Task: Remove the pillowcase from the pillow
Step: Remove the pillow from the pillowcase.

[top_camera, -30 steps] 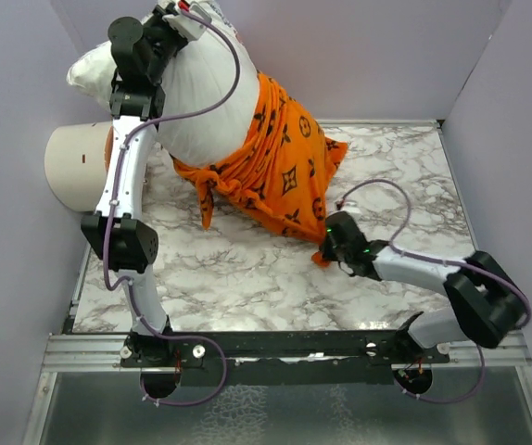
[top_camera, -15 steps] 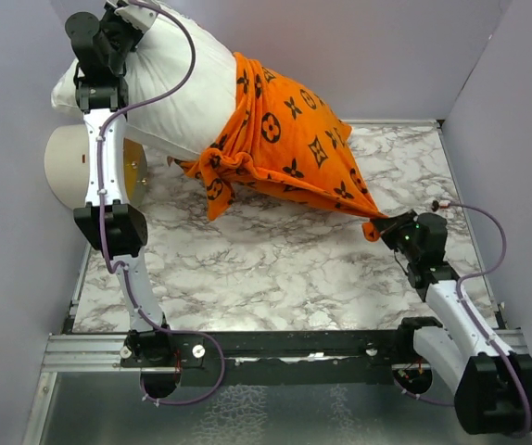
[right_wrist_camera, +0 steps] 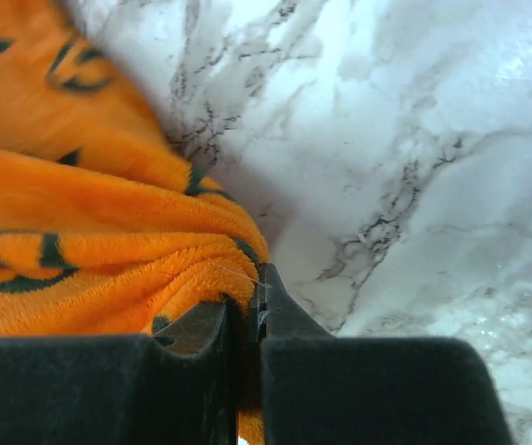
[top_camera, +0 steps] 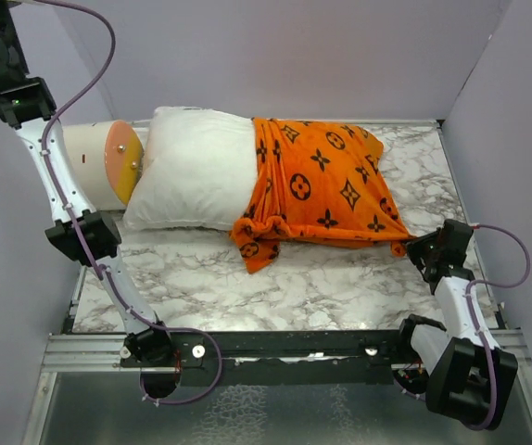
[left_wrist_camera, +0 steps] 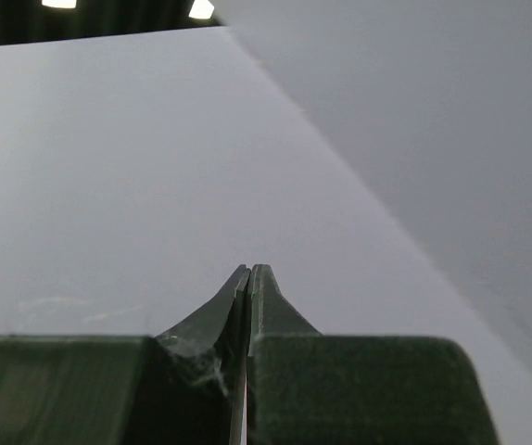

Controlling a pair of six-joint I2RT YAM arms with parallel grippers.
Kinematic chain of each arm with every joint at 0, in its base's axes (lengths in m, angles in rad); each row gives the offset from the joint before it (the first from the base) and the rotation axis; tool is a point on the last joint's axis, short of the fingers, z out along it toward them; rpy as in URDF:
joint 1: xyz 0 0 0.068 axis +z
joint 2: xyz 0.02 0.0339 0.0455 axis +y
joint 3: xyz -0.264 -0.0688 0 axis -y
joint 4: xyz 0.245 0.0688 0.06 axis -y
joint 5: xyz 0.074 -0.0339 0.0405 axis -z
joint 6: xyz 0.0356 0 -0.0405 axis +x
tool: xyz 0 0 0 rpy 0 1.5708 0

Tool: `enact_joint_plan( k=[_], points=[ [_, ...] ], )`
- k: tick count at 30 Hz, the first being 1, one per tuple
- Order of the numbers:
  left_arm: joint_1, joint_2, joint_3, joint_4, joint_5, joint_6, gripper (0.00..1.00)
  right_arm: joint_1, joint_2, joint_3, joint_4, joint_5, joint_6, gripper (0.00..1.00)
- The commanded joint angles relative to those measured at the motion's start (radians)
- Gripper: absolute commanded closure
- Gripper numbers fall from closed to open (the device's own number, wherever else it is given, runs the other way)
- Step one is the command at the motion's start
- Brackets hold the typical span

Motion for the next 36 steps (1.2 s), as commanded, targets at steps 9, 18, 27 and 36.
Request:
enact_joint_plan(
  k=[9, 18, 27, 36],
  points=[
    [-0.116, -0.342, -0.36, -0.506, 0.377, -0.417, 0.46, -0.027, 0.074, 0.035, 0.032, -0.129, -0.147, 0.37],
    [-0.273, -0.209, -0.37, -1.355, 0.313, -0.329, 0.01, -0.027, 0.071, 0.253, -0.055, -0.146, -0.184, 0.0],
    [-0.273, -0.018, -0.309, -1.498, 0.284, -0.587, 0.01, -0.027, 0.25, 0.529, 0.066, -0.215, -0.101, 0.0],
    [-0.298, 0.148, -0.23, -1.482, 0.428, -0.678, 0.01, 0.122, 0.833, 0.931, 0.071, -0.317, -0.133, 0.0]
  ],
)
